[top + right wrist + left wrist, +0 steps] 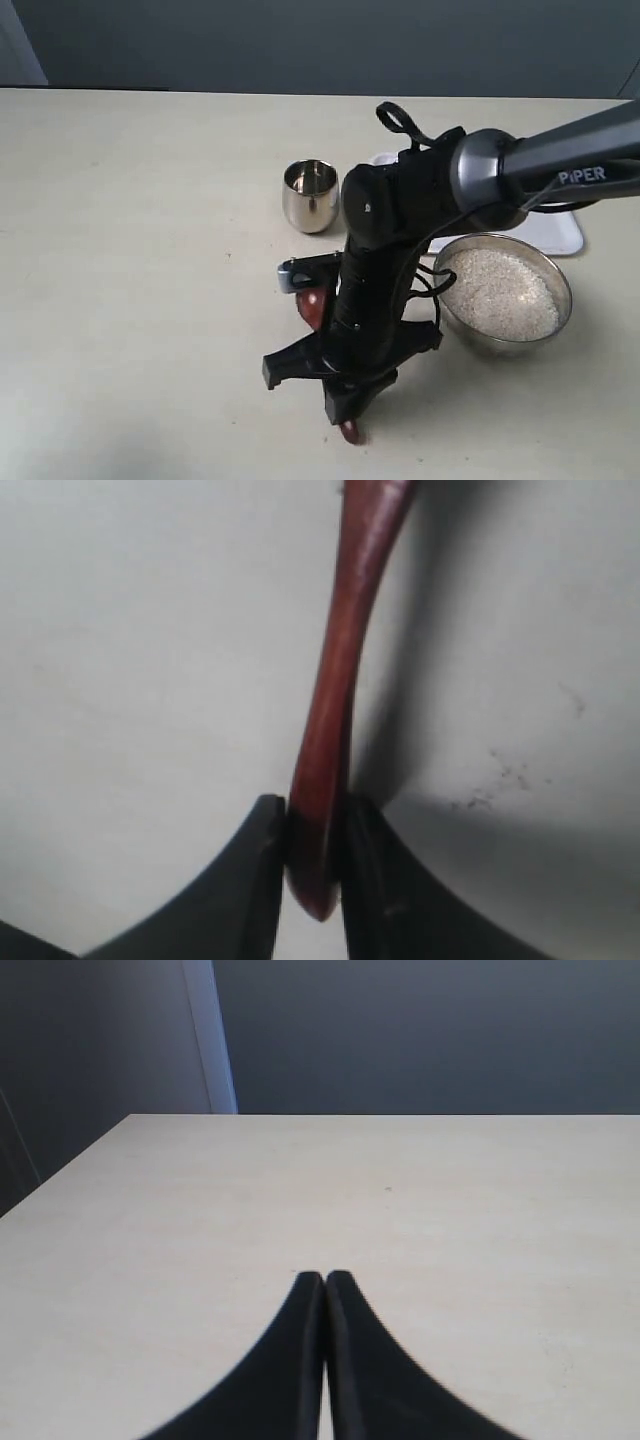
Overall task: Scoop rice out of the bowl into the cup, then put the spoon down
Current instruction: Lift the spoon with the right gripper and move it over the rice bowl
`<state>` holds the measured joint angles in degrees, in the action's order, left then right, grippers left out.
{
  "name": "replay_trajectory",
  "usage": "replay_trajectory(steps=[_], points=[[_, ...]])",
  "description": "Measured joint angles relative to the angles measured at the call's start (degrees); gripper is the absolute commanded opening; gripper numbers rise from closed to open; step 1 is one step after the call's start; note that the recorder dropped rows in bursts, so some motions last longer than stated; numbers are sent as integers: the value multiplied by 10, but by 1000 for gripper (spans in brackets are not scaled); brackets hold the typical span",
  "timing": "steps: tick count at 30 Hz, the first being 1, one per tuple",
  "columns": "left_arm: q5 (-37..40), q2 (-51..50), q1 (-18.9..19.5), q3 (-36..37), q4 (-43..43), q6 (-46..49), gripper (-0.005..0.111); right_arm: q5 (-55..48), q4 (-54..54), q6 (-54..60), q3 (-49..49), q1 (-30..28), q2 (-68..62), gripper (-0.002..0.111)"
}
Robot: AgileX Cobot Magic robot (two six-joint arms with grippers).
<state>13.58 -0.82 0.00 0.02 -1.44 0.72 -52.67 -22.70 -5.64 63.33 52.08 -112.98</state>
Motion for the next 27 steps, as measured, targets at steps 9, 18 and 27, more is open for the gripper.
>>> replay_trajectory(steps=[9, 18, 27], points=[[0, 0, 0, 0, 0, 0, 1, -18, 38, 52, -1, 0, 135, -1], [0, 0, 0, 0, 0, 0, 1, -91, 239, 28, -1, 0, 274, -1], [0, 0, 0, 0, 0, 0, 1, -167, 484, 22, -5, -2, 283, -1]])
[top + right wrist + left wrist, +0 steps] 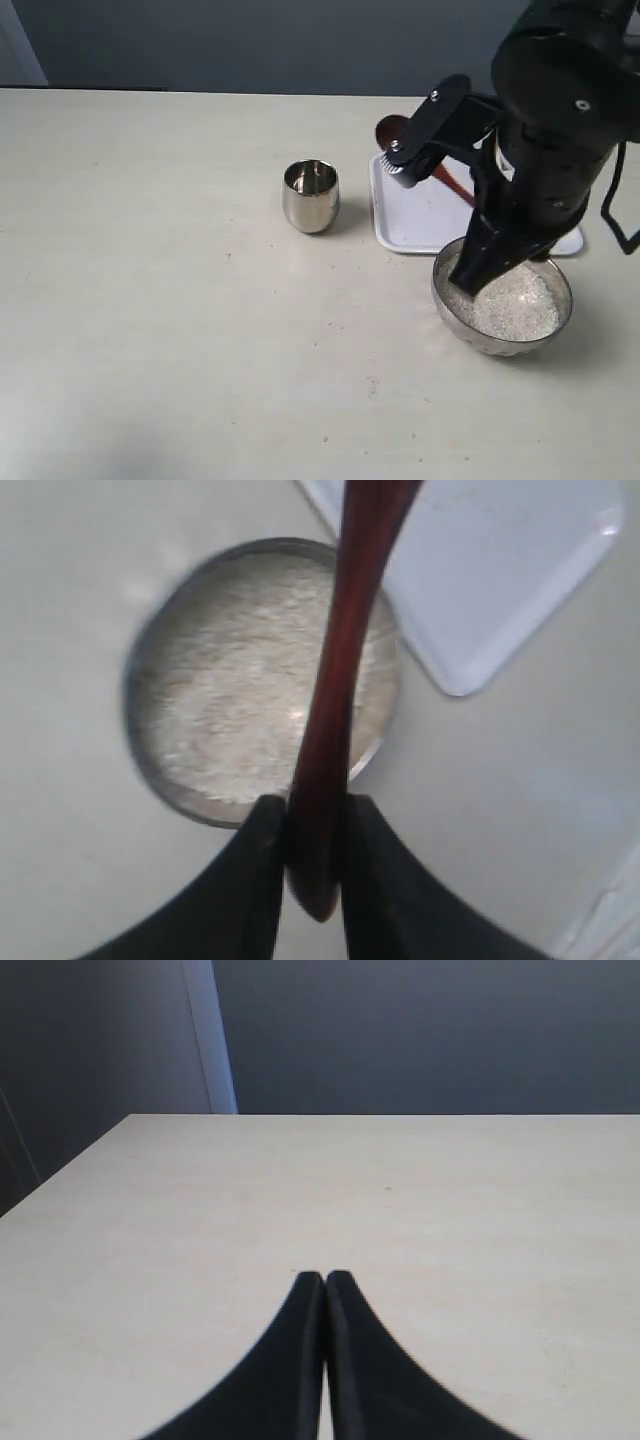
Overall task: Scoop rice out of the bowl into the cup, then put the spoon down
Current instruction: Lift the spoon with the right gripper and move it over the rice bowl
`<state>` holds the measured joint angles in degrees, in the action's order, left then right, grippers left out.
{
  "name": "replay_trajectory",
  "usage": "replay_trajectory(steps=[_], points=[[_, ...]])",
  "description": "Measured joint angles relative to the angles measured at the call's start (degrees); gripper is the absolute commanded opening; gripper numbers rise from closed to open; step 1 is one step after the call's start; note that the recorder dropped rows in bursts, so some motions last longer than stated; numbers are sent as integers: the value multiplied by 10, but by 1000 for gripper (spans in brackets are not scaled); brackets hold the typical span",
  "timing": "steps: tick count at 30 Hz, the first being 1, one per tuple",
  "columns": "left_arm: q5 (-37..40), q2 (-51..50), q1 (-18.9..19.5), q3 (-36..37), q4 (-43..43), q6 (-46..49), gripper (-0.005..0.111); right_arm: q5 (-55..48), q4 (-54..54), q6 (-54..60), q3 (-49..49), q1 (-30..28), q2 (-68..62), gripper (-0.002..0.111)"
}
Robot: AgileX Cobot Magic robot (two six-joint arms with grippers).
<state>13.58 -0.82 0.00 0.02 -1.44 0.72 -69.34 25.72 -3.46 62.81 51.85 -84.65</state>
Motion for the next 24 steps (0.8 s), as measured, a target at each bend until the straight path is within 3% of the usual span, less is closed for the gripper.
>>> replay_trajectory(steps=[12, 18, 24], points=[[0, 0, 0, 0, 0, 0, 1, -3, 69, 72, -105, -111, 67, -1], [0, 0, 0, 0, 0, 0, 1, -9, 138, 129, -174, -116, 113, -1], [0, 0, -2, 0, 0, 0, 1, -10, 174, 147, -183, -116, 107, -1]])
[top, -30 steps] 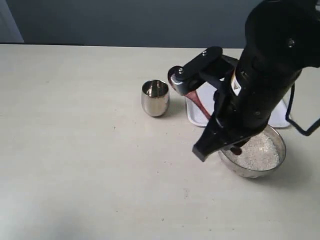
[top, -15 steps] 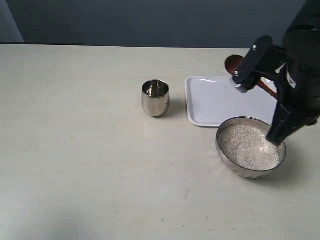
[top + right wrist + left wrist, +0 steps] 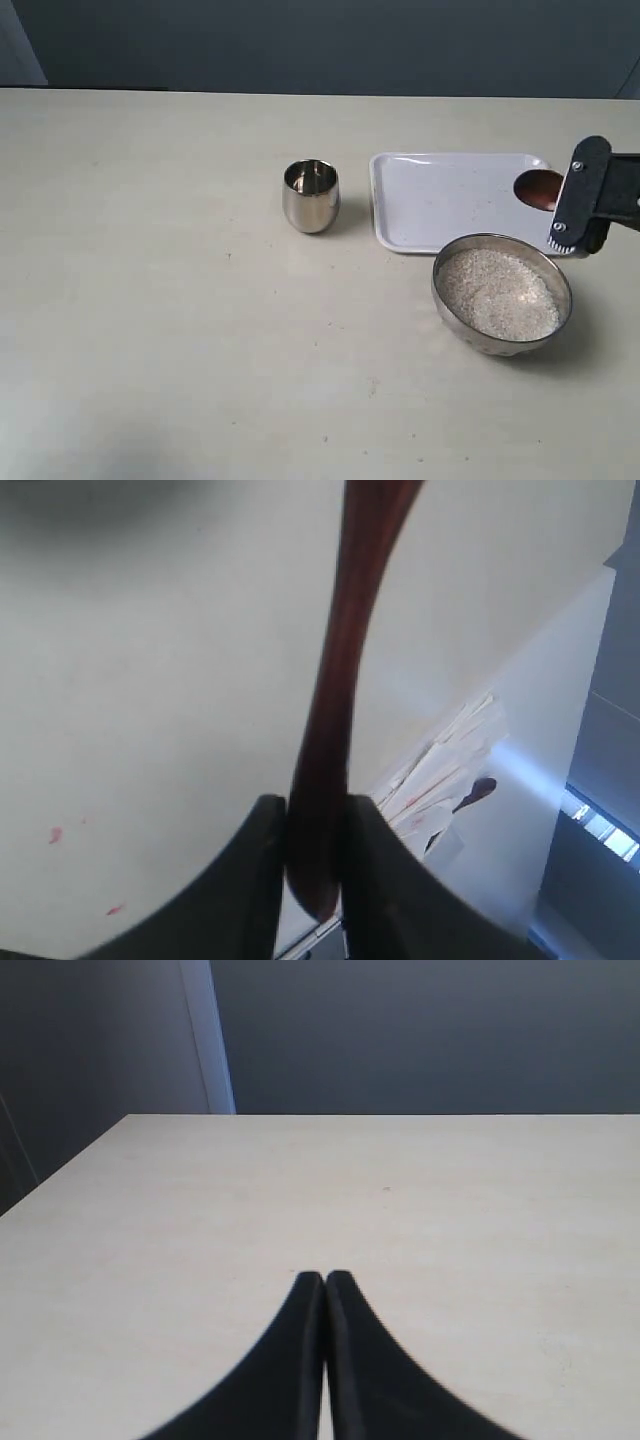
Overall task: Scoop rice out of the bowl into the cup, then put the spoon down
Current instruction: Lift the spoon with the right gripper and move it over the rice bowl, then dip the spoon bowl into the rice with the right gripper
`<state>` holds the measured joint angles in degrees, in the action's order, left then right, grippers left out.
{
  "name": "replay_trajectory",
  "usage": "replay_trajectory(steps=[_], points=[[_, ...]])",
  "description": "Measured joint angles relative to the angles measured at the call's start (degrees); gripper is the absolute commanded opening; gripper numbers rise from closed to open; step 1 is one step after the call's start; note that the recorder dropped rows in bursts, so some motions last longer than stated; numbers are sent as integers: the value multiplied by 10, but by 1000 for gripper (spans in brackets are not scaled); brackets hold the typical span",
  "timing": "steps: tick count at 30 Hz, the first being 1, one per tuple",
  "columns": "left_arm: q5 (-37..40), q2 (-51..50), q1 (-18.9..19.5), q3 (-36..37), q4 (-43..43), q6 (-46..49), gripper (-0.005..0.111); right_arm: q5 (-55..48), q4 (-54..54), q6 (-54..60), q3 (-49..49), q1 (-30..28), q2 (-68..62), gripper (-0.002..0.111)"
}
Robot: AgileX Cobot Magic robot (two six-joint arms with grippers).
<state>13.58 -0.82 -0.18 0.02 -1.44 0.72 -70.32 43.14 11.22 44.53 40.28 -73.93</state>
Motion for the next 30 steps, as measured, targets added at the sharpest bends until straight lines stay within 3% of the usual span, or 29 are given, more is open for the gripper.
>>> replay_trajectory(steps=[8, 30], points=[[0, 0, 0, 0, 0, 0, 1, 2, -8, 59, 0, 0, -75, -1], [0, 0, -7, 0, 0, 0, 1, 5, 87, 74, 0, 0, -219, -1]])
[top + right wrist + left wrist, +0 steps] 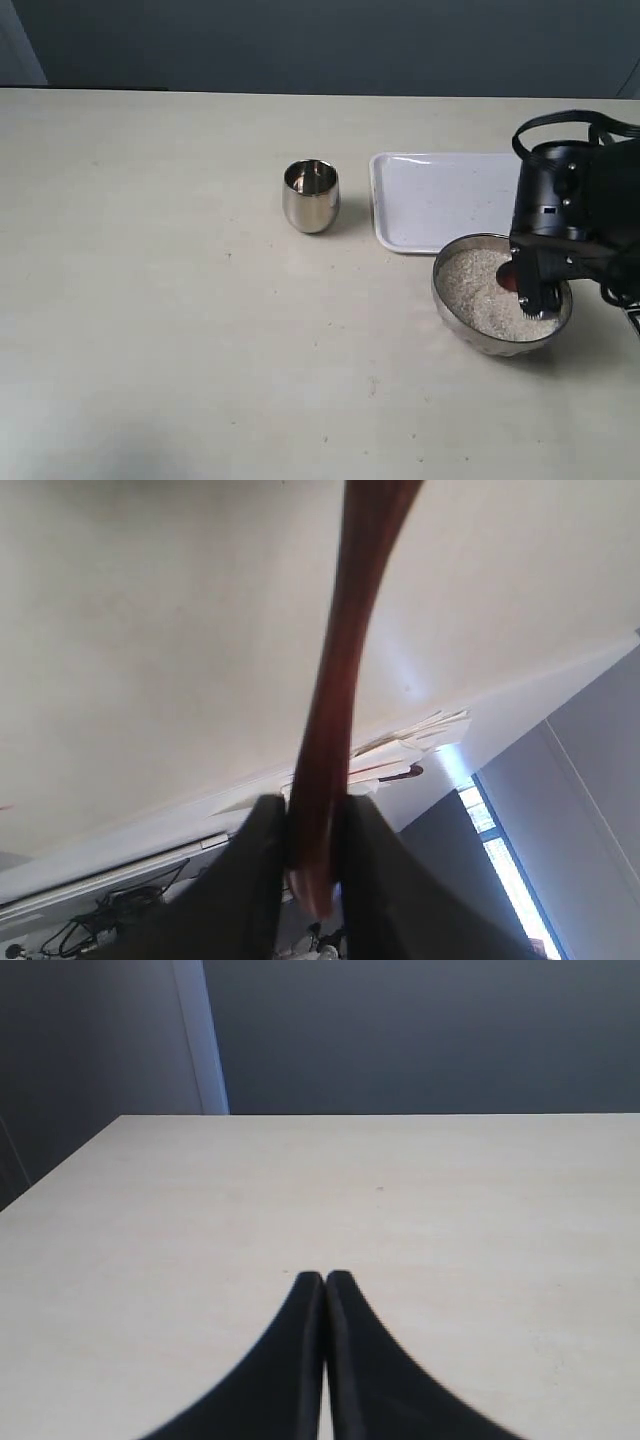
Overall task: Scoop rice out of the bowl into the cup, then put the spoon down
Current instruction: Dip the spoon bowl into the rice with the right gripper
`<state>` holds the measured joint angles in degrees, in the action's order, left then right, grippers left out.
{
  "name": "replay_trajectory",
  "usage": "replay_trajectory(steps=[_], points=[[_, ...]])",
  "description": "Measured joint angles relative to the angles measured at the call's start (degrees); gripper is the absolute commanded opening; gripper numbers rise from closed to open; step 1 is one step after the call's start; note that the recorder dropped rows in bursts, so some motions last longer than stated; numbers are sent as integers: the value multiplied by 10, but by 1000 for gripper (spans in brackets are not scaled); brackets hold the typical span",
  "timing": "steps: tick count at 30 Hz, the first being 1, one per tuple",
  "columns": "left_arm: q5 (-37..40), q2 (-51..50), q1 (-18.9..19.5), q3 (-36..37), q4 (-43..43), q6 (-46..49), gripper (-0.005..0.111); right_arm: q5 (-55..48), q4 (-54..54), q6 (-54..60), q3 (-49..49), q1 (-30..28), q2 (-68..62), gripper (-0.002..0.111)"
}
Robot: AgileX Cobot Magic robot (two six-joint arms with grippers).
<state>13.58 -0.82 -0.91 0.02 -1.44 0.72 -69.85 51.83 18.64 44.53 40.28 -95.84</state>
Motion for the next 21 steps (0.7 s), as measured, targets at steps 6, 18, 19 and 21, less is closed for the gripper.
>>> replay_trajectory(steps=[6, 18, 19, 21], points=[[0, 0, 0, 0, 0, 0, 1, -1, 1, 6, 0, 29, -14, -1], [0, 0, 0, 0, 0, 0, 1, 0, 1, 32, 0, 70, -36, -1], [0, 0, 0, 0, 0, 0, 1, 0, -6, 36, 1, 70, -36, -1], [0, 0, 0, 0, 0, 0, 1, -1, -25, 47, 9, 70, -36, -1]])
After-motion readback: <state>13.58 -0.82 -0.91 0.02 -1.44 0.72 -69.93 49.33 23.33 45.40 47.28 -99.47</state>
